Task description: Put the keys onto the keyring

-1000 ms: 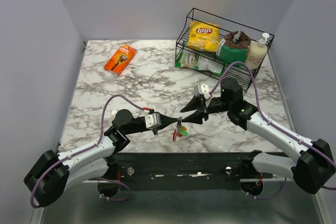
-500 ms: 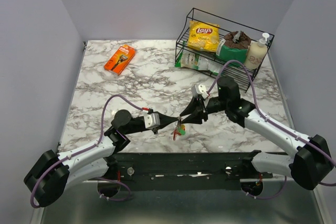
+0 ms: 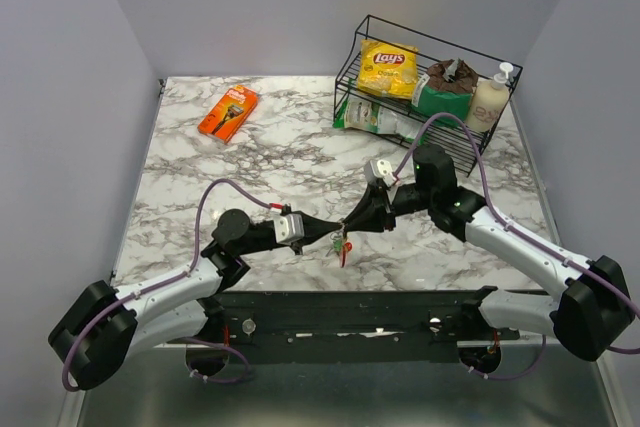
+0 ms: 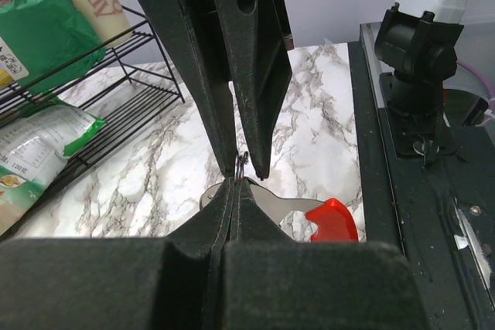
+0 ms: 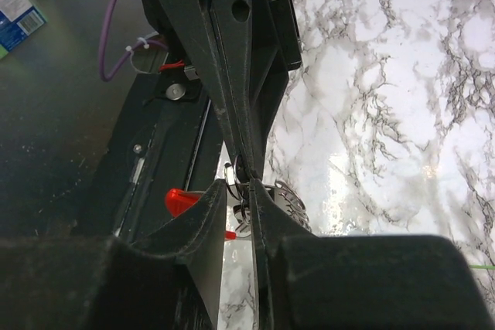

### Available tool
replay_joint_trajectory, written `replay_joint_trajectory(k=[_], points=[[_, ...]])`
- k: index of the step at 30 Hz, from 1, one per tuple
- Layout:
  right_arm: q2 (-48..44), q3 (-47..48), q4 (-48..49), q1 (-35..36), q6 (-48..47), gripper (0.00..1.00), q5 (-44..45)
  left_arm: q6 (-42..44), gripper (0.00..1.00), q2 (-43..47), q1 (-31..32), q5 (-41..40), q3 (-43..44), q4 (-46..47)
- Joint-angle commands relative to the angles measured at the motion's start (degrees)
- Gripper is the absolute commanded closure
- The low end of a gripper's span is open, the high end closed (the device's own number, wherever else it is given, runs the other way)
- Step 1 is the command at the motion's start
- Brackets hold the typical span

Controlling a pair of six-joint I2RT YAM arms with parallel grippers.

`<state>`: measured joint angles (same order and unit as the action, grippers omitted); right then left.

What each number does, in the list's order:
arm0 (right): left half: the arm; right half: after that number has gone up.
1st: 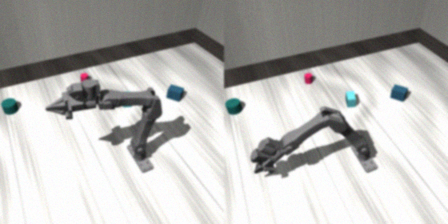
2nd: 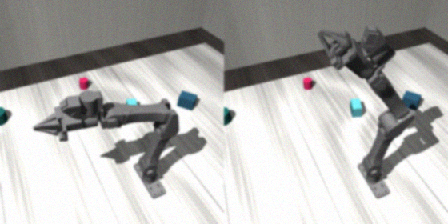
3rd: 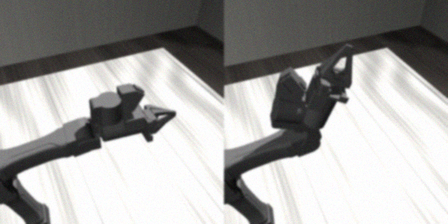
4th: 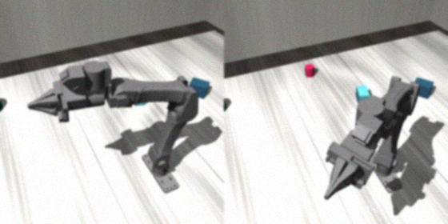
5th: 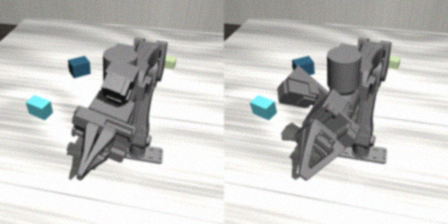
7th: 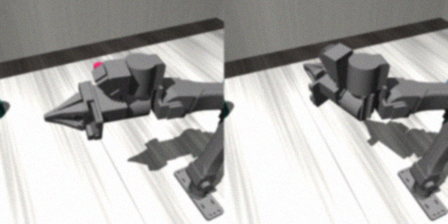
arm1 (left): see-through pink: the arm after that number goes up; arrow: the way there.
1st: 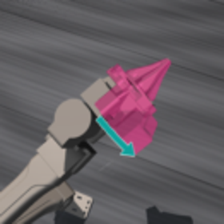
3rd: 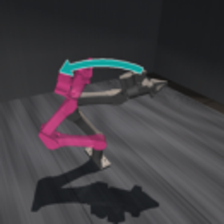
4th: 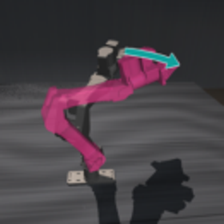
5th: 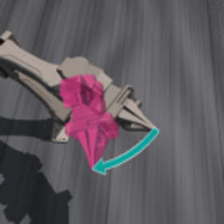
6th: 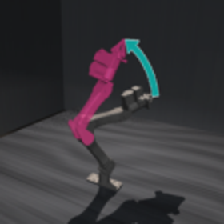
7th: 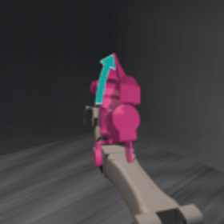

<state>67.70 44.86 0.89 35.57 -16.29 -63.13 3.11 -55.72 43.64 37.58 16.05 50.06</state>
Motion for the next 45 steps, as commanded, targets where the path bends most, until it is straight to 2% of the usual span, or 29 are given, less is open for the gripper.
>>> replay_joint_trajectory(k=[1, 5, 11, 13, 14, 15, 17, 18, 20, 27, 33, 38, 45], points=[[-0.56, 1.28, 1.75, 0.29, 1.53, 0.82, -2.08, -1.18, 1.0, -0.52, 0.13, 1.53, 0.91, 5.31], [0.5, 2.33, -0.18, 0.29, 1.27, 0.99, -2.43, -1.18, 1.0, -0.53, 0.13, 1.44, 1.17, 5.22], [0.5, 4.35, -4.75, 0.29, 0.21, 0.99, 0.2, -1.62, 1.0, 0.7, 0.13, 0.74, 1.7, 3.12], [0.68, 4.97, -6.33, 0.29, 0.12, 0.99, 1.16, -1.36, 0.91, 2.1, 0.13, 0.48, 3.18, -1.0], [0.94, 5.84, -7.12, 0.29, 0.04, 0.99, 1.69, -0.57, 0.8, 2.81, 0.13, 0.47, 3.89, -3.2], [1.29, 6.2, -8.87, 0.29, -0.4, 0.99, 1.87, 0.13, 0.74, 3.51, 0.13, 0.47, 4.77, -8.26], [1.56, 6.82, -10.28, 0.29, -1.02, 0.99, 3.1, 1.62, 0.52, 5.88, 0.13, 0.47, 7.49, -13.82], [1.56, 7.25, -11.59, 0.29, -1.46, 0.99, 3.54, 3.81, 0.5, 6.67, 0.13, 0.3, 8.37, -19.68], [1.29, 7.43, -12.66, 0.29, -2.16, 0.99, 5.73, 5.49, 0.46, 8.52, 0.13, -1.71, 11.18, -24.99], [1.29, 8.75, -16.61, 0.72, -3.3, 0.99, 10.66, 10.06, 0.44, 8.09, 0.13, -1.99, 21.03, -48.44], [2.78, 10.42, -19.95, 3.97, -5.41, 0.99, 17.51, 17.18, 0.45, 2.65, 0.13, 0.47, 29.46, -63.66], [3.14, 10.77, -21.1, 6.09, -6.47, 0.99, 21.64, 20.44, 0.51, -1.84, 0.13, 3.11, 32.55, -67.38], [2.96, 10.77, -21.54, 6.61, -7.0, 0.99, 22.09, 23.07, 0.52, -4.92, 0.13, 4.6, 33.6, -69.66]])
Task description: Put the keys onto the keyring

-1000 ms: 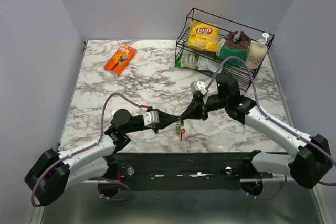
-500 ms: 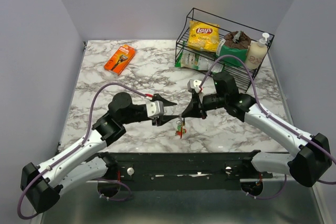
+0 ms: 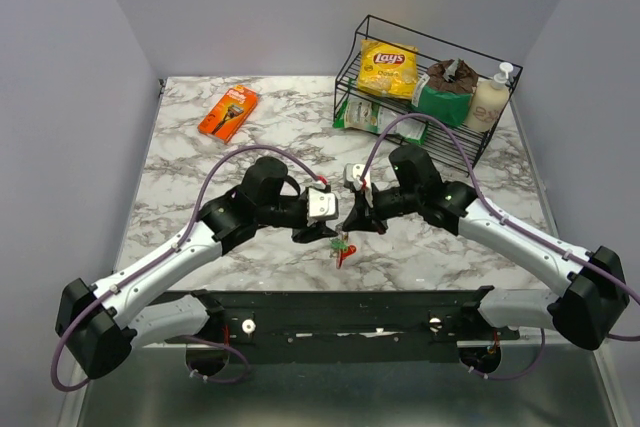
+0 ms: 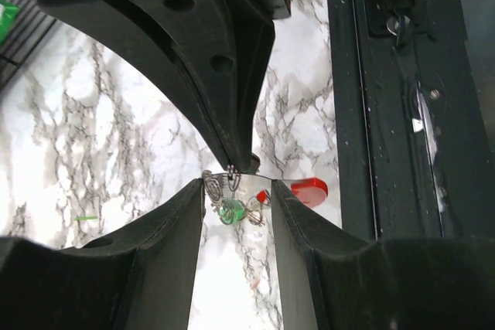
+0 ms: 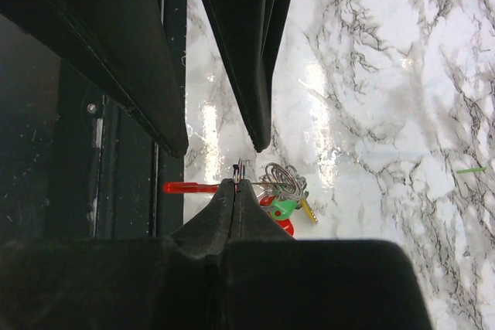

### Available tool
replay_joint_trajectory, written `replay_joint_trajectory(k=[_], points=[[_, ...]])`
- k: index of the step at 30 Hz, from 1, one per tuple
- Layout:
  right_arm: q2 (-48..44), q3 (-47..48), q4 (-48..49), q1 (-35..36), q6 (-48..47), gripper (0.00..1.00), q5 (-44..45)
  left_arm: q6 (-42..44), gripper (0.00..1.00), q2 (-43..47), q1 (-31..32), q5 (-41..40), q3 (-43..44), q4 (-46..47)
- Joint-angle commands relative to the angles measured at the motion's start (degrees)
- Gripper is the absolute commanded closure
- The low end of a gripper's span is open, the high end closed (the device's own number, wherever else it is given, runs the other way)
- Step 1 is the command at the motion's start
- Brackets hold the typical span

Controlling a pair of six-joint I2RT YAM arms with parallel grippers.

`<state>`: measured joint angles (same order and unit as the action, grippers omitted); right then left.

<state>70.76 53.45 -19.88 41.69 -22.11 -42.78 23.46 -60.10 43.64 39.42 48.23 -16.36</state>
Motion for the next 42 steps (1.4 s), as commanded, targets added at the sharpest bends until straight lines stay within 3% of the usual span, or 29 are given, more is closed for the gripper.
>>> replay_joint_trajectory(k=[1, 17, 25, 31, 42], points=[[-0.18, 2.27, -0.86, 0.5, -1.18, 0.99, 1.74, 2.73, 0.52, -0.81, 0.13, 2.86, 1.26, -2.89], [-0.45, 1.83, -0.51, 0.58, -1.45, 0.99, 0.42, -2.72, 0.58, -3.01, 0.13, 2.33, -0.41, 4.14], [-0.54, 1.39, -0.07, 0.58, -1.45, 0.99, -0.19, -5.36, 0.71, -3.27, 0.22, 3.3, -2.08, 8.1], [-0.63, 1.48, -0.07, 0.58, -1.53, 0.99, 0.07, -4.74, 0.64, -3.54, 0.22, 2.42, -1.73, 7.04], [-1.06, 1.13, 0.1, 0.58, -1.8, 0.99, -0.46, -4.13, 0.69, -4.5, 0.22, 0.49, -1.03, 5.38]])
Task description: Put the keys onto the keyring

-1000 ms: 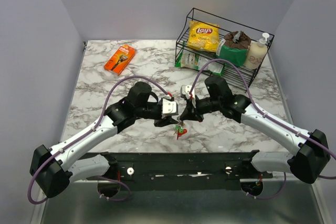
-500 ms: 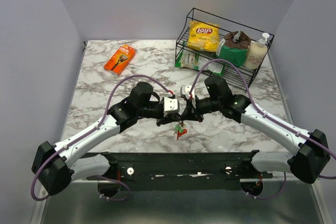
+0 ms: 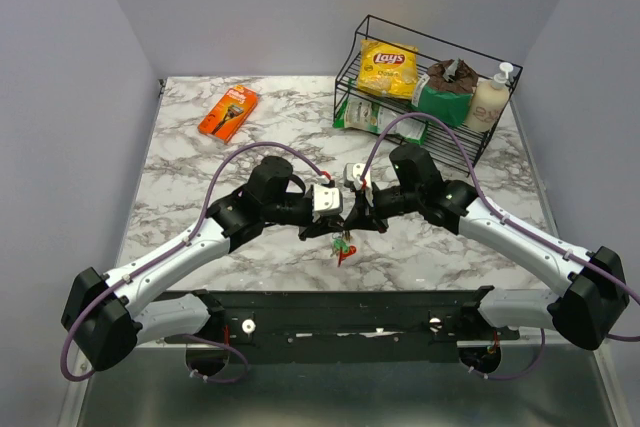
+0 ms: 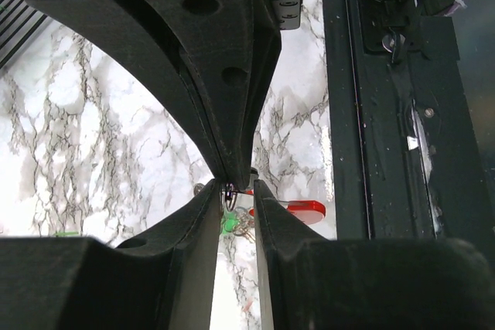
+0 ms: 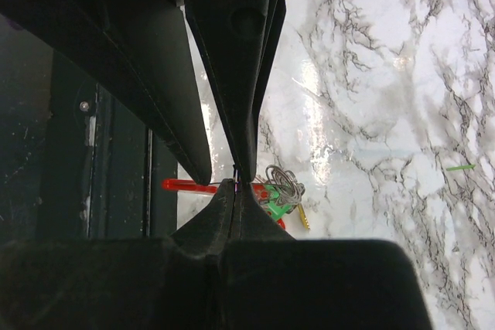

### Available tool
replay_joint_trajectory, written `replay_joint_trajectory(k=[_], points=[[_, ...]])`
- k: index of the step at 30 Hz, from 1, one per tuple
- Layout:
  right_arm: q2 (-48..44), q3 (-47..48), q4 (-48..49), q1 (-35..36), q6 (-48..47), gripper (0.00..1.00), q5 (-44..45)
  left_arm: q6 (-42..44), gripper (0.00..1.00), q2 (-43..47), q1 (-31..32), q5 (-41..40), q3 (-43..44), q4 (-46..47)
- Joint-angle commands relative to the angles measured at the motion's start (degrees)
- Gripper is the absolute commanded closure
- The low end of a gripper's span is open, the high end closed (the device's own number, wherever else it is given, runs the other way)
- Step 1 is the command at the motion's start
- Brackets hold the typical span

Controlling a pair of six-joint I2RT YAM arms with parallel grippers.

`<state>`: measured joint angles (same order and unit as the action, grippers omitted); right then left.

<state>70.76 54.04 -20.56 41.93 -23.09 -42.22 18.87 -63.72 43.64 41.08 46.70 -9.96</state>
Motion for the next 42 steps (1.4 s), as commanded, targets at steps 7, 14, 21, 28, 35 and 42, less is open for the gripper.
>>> replay_joint_trajectory(k=[7, 14, 21, 28, 35, 42], points=[[-1.24, 0.19, 1.13, 0.34, -0.73, 0.99, -1.2, 0.55, 0.68, -0.26, 0.22, -2.41, 0.15, -0.94], [-1.59, 0.1, 1.13, 0.34, -0.81, 0.99, -1.46, 0.37, 0.83, -1.05, 0.22, -2.67, 0.59, -1.29], [-1.86, 0.1, 1.22, 0.34, -0.81, 0.99, -1.46, 0.64, 1.0, -2.46, 0.22, -2.67, 1.64, -2.7], [-2.47, -0.16, 1.75, 0.34, -0.73, 0.99, -1.11, -0.42, 0.74, -2.02, 0.22, -2.94, 0.85, -0.86], [-2.73, -0.43, 2.01, 0.34, -0.73, 0.99, -1.38, -1.03, 0.76, -2.1, 0.31, -2.94, 0.32, 0.2], [-2.91, -0.69, 2.19, 0.34, -0.73, 0.99, -1.46, -1.03, 0.96, -3.16, 0.66, -1.88, 0.76, 0.81]])
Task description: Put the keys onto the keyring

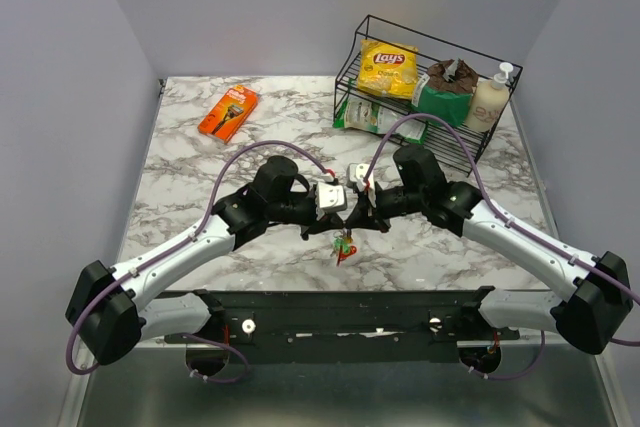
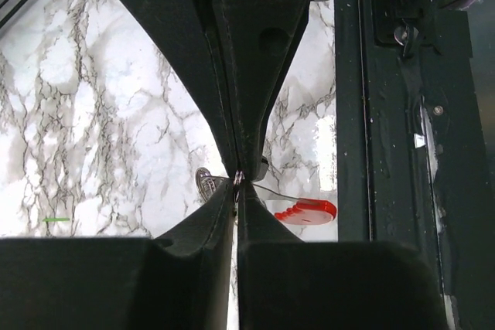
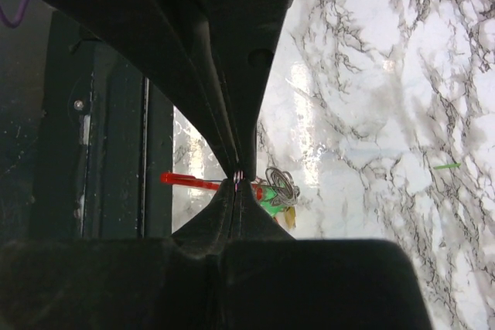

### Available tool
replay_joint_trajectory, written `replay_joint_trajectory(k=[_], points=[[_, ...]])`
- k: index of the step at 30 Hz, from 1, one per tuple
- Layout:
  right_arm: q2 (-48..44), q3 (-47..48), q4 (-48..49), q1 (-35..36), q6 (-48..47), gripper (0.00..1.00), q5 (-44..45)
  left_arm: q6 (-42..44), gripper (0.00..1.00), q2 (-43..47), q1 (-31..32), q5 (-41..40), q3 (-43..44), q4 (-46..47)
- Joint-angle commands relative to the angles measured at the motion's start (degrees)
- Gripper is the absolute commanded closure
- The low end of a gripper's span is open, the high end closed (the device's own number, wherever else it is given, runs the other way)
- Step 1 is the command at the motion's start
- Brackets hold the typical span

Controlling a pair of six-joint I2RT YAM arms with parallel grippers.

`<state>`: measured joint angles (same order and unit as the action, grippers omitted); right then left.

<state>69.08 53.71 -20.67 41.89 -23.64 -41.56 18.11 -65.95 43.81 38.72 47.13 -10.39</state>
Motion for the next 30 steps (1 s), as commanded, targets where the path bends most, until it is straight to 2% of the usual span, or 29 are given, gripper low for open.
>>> replay_joint_trajectory(k=[1, 4, 6, 7, 8, 14, 17, 23, 25, 28, 29, 30], points=[[-1.23, -0.45, 2.3, 0.3, -0.18, 0.99, -2.12, -0.35, 1.0, -0.93, 0.57, 0.57, 0.24, 1.86], [-1.32, -0.45, 2.3, 0.39, -0.09, 0.99, -1.86, -0.7, 1.0, -0.76, 0.57, 0.39, 0.15, 2.65], [-1.31, -0.45, 2.38, 0.39, -0.01, 0.95, -1.42, -1.49, 1.0, -0.41, 0.57, -0.31, -0.9, 3.71], [-1.32, -0.45, 2.47, 0.39, 0.08, 0.9, -1.24, -1.93, 1.0, 0.38, 0.57, -0.66, -1.51, 5.89], [-1.49, -0.54, 2.65, 0.39, 0.17, 0.8, -0.89, -2.46, 1.0, 0.82, 0.57, -1.01, -2.91, 7.22], [-5.09, -2.03, 6.6, 0.21, 2.63, 0.53, -0.19, -6.24, 1.0, 3.55, 0.57, -4.26, -8.36, 17.94], [-7.02, -2.21, 8.27, 0.3, 4.56, 0.45, 1.83, -7.21, 1.0, 4.51, 0.57, -5.5, -11.0, 22.86], [-8.96, -2.29, 9.85, 0.21, 8.26, 0.39, 7.1, -10.19, 1.0, 8.03, 0.49, -7.95, -18.47, 37.8], [-9.49, -2.82, 11.69, 0.04, 10.53, 0.32, 10.09, -10.2, 1.0, 9.17, 0.48, -9.71, -19.88, 41.66], [-10.19, -3.53, 14.33, -0.93, 14.93, 0.16, 13.08, -10.46, 1.0, 10.84, 0.48, -11.91, -22.69, 47.89], [-10.37, -3.61, 15.03, -1.19, 16.33, 0.02, 13.78, -10.46, 1.0, 11.19, 0.48, -12.26, -24.44, 49.84], [-10.37, -3.62, 16.08, -1.54, 19.91, 0.0, 15.79, -10.72, 1.0, 11.55, 0.48, -12.61, -25.42, 52.03]])
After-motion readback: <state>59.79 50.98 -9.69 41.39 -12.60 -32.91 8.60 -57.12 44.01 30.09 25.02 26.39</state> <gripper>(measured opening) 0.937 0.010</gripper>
